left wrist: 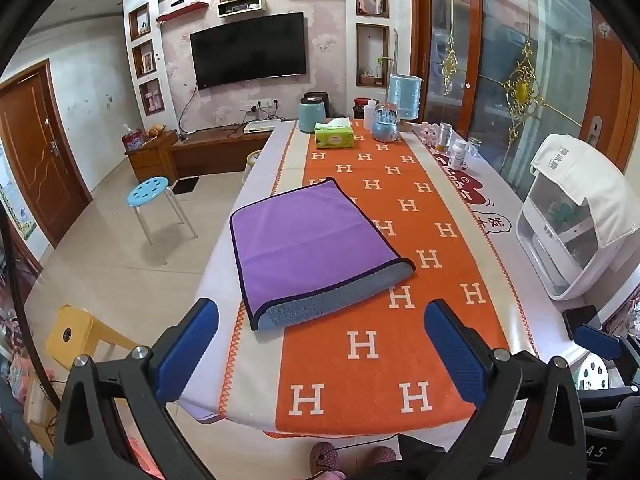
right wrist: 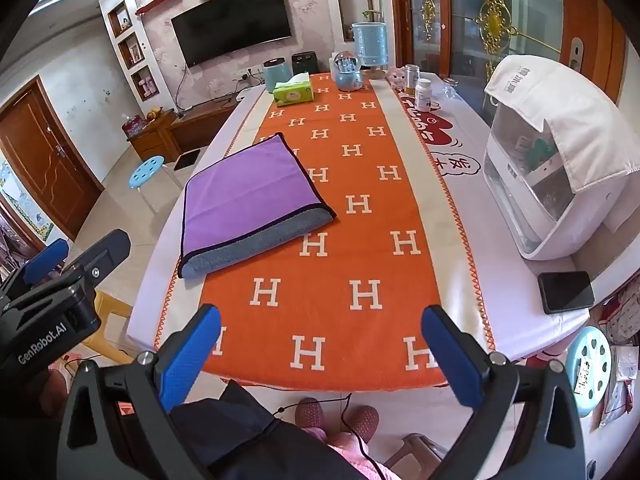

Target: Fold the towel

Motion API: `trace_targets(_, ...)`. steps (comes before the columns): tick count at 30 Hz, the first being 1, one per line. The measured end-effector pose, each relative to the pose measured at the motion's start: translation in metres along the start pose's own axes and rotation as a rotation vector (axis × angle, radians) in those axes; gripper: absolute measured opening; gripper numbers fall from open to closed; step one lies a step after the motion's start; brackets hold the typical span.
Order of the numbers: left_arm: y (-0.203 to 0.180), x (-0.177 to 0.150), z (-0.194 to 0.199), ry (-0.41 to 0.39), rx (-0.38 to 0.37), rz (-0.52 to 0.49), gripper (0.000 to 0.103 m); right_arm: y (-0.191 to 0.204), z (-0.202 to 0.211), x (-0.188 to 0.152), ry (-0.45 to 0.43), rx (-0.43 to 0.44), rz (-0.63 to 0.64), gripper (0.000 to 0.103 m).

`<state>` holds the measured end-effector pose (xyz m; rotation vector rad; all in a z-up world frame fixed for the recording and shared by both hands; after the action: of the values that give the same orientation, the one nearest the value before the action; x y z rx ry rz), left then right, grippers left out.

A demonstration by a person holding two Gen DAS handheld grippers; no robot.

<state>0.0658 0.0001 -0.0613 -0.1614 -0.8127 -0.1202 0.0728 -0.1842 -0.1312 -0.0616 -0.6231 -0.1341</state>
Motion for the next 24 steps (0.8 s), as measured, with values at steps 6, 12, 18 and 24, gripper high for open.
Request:
trace_targets(6,-0.001,0.001,0.000,-0.011,-0.012,0.008,0.102,-0.002,0.001,0.000,0.000,-0.002,0.001,0.101)
trace_targets(12,-0.011,0.011,0.008,-0.019,-0.014,0.005,0.102,-0.003,0.000,0.001,-0.002,0.000,0.001,0.101)
trace_targets(18,-0.012,0.011,0.006,-0.022,-0.017,0.001,0.102,-0.003,-0.001,0.002,-0.002,0.000,0.001,0.101)
trace_targets(24,-0.017,0.009,-0.001,-0.016,-0.017,0.004,0.102,-0.003,-0.004,0.003,0.002,0.000,0.000,0.101)
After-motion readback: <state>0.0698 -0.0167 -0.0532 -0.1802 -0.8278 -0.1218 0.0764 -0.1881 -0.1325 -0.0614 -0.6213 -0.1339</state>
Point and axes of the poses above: each gripper's, at about its wrist camera, not at the fingertips, and z roughly against the way its jaws point, y to its left, x to its top, the point moved 9 cm from there along -z, roughly the way its jaws point, and after that the axes turned 11 degrees about -x, right-handed, at the moved point
